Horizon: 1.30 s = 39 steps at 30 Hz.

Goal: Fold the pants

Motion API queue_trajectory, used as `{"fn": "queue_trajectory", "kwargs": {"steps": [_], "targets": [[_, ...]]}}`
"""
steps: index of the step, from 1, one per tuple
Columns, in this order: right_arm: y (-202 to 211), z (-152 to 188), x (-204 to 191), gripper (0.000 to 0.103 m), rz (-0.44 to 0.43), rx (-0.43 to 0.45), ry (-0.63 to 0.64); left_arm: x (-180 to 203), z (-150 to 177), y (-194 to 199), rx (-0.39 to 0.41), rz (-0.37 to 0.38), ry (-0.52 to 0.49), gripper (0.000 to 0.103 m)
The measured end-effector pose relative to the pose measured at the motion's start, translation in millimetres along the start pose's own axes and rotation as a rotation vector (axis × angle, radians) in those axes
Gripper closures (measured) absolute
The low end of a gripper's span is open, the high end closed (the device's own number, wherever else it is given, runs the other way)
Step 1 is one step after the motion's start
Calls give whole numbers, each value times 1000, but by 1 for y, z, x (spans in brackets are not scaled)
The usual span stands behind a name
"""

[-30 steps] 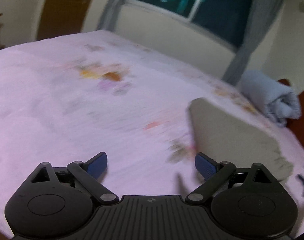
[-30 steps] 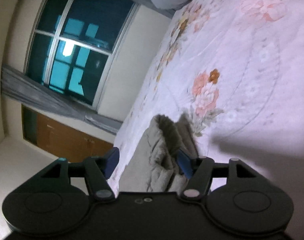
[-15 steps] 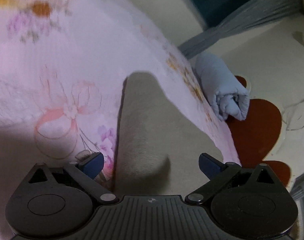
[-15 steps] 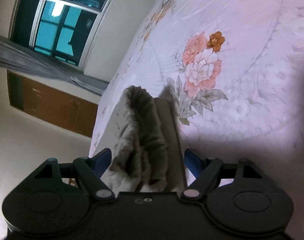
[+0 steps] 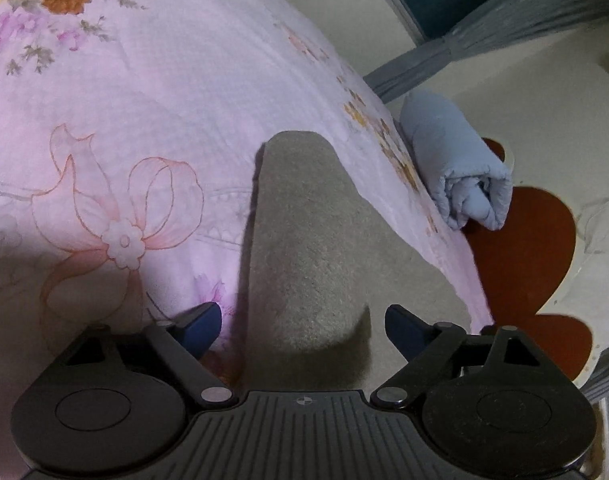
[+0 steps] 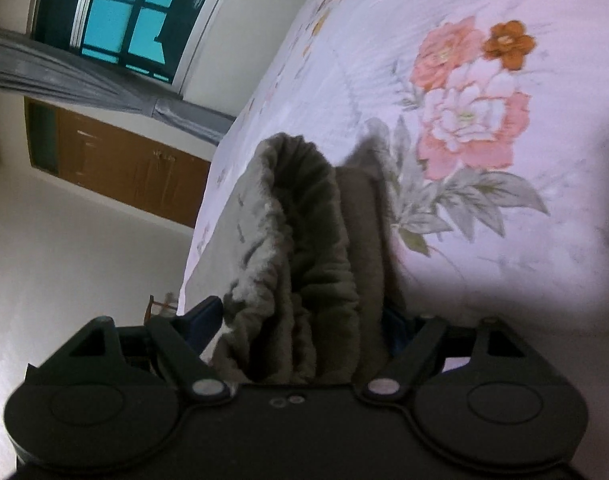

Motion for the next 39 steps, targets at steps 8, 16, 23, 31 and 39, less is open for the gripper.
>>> {"fn": "queue_trajectory", "kwargs": {"steps": [8,16,23,31,39], "targets": [[-19,-4,-5,34,44,-78,47,20,7,0,-43,-99,-198,54],[-6,-4,-38,64,17,-85,229,41,4,16,-5,-92,-302,79],[-6,-21,-87,64,-61,-78,347,67,-17,31,45,-54,-359,81],[-75,-76,-130,64,-161,-59,411,62,-101,17,168,-57,-351,81],[-179,-103,-60,50,6,-112,338,-18,-136,-62,129,-165,-256,38]]}}
Point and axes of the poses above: each gripper's, at about its wrist camera, not at the fingertips, and y roughly against the way its jaws point, x to its right, z to its underside, the point moved 8 cm from there along -y, roughly the way its jaws point, and after that the axes turned 13 degrees about x, right-handed, at the moved point
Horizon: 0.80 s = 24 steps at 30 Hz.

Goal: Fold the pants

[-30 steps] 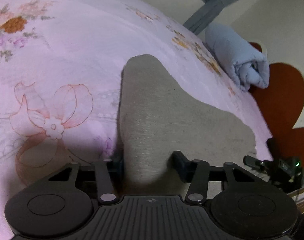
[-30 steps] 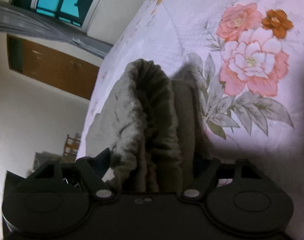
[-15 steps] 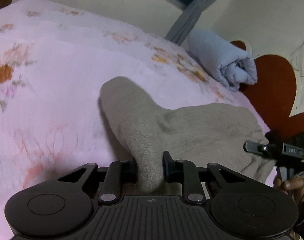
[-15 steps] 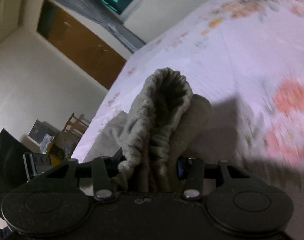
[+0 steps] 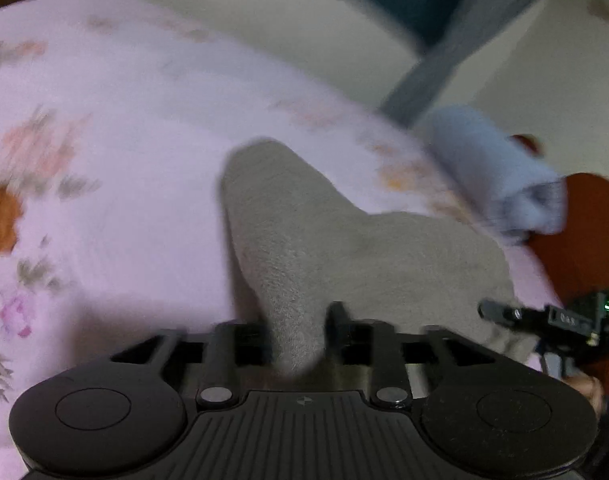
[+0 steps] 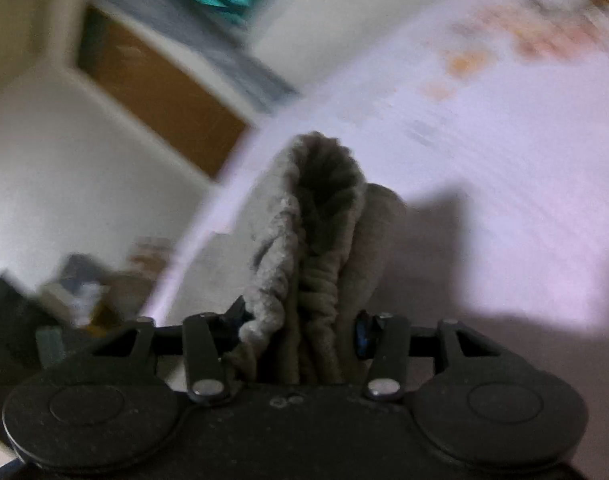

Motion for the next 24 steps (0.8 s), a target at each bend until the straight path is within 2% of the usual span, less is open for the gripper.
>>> {"fn": "queue_trajectory", "kwargs": {"steps": [1,3,5,6,8,9,11,12,13,16,18,19,21,22,23,24], "targets": [[-10,11,17,46,48,-36,-12,-9,6,-5,15,-27,-10,19],[-6,14,27,46,-20,21,-35,-15,14,-4,71,16,3,17],[-2,17,26,46,-31,27,-18,-14,14,-3,78,20,-1,17],[2,17,25,45,-24,23,-6,-14,13,0,75,12,-20,16],[12,14,24,38,-3,8,38,-14,11,8,73,-33,-72,6],[18,10,25,29,21,4,69,-18,8,16,82,-85,-100,0],[33,0,26,9,110,11,107,-30,1,40,118,-178,-108,0],[44,-8,26,5,180,42,149,-32,-1,54,132,-204,-97,0],[59,-16,20,6,212,95,188,-30,-3,68,154,-227,-105,0],[92,-21,-10,6,163,203,199,-14,2,94,189,-218,-155,0],[97,-11,-29,6,132,227,229,-4,12,92,159,-202,-169,0],[90,-2,-37,6,136,207,259,-1,19,87,134,-215,-186,0],[72,17,-35,6,222,138,321,-4,33,73,78,-266,-190,0],[59,29,-24,6,306,65,359,-6,37,72,77,-269,-165,0],[49,38,-18,6,336,26,369,-9,37,75,80,-274,-131,0],[51,40,-17,6,326,28,331,-9,34,82,83,-289,-101,0]]}}
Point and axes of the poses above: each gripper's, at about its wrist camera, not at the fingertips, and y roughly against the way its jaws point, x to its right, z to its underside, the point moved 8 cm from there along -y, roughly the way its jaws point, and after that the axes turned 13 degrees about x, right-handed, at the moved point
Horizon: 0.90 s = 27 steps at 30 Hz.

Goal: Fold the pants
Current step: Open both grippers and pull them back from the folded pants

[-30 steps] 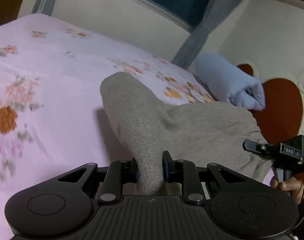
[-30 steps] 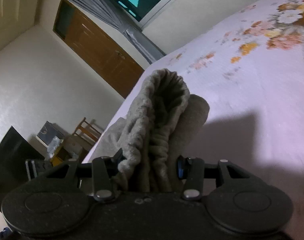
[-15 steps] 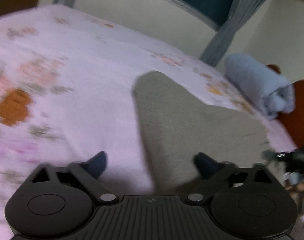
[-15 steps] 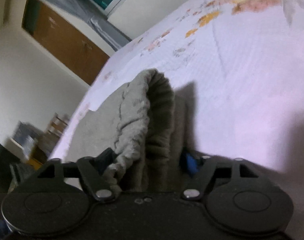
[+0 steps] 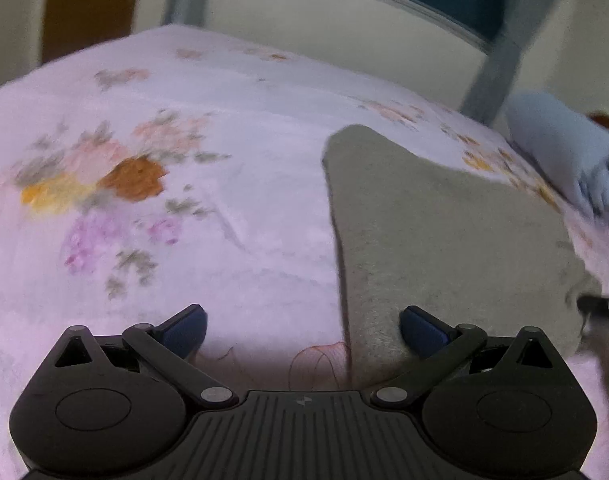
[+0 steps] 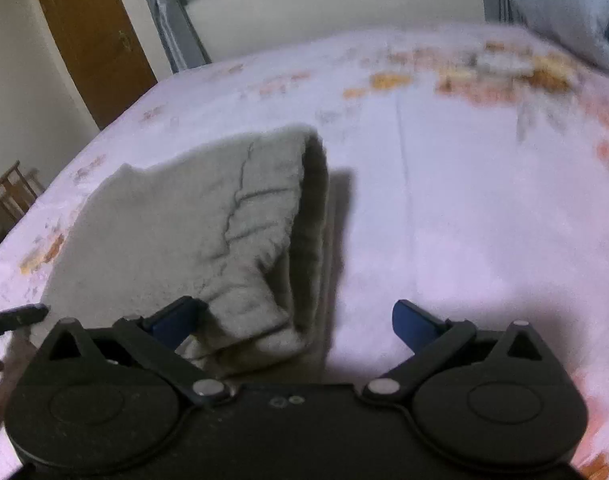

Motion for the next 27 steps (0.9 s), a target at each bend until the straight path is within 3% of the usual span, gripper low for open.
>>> {"fn": "queue_trajectory", "kwargs": {"steps": [3,5,7,9,11,12,14,18,21,25,27], "targets": [[42,-20,-1,6,0,112,-35,-1,-19,43,99,-13,-38,0],[90,-34,-12,6,-6,249,40,1,-25,84,195,-35,-111,0],[145,-39,-20,6,26,405,132,-1,-20,131,273,-68,-113,0],[202,-31,-27,6,135,562,236,0,-7,168,282,-63,-89,0],[244,-15,-22,6,300,636,244,7,12,205,308,-62,-88,0],[257,-6,-16,6,347,617,209,14,20,221,330,-51,-101,0],[283,19,-16,6,340,576,203,28,38,255,359,-59,-143,0],[337,70,-41,6,295,665,320,50,70,311,422,-91,-156,0],[349,91,-56,6,276,667,304,70,90,337,432,-96,-203,0],[347,110,-70,6,213,551,301,95,112,364,426,-70,-255,0],[356,119,-83,6,181,551,319,107,118,383,457,-54,-287,0]]}}
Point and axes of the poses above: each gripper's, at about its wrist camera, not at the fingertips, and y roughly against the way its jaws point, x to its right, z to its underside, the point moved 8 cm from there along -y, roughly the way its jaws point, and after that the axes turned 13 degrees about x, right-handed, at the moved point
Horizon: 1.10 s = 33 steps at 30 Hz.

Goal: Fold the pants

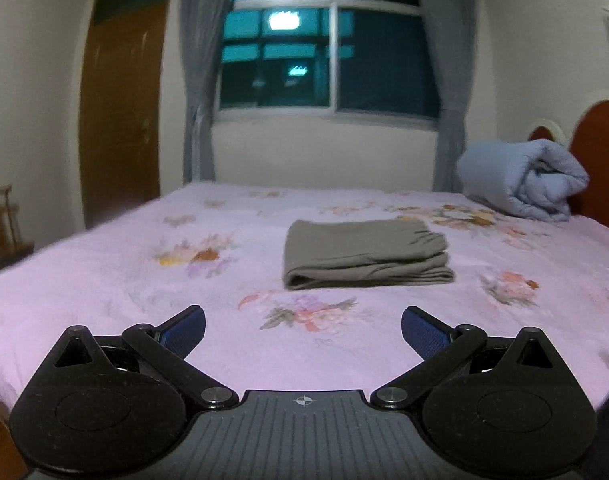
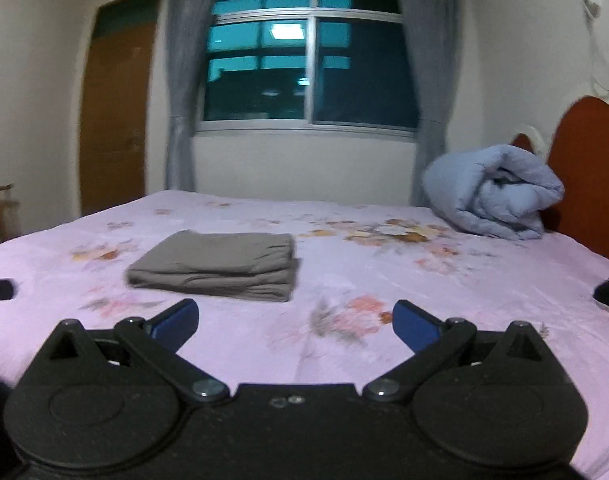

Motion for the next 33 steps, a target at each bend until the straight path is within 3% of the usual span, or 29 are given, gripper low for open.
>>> {"fn": "queue_trajectory", "kwargs": {"steps": [2,7,13,19,33], "targets": [[13,-5,-10,6,-23,26,-16,8,-5,15,21,31,8,0],[21,5,-19,6,-19,-22,-49,20,-5,41,48,53,-17,0],[29,15,-33,6,-55,-66,-45,21,-8,45,61,80,20,0],[33,15,-40,6,-67,-29,-58,31,0,37,19,118,24,0],[34,15,-50,6,-89,-37,-36,35,3,32,9,111,33,0]]}}
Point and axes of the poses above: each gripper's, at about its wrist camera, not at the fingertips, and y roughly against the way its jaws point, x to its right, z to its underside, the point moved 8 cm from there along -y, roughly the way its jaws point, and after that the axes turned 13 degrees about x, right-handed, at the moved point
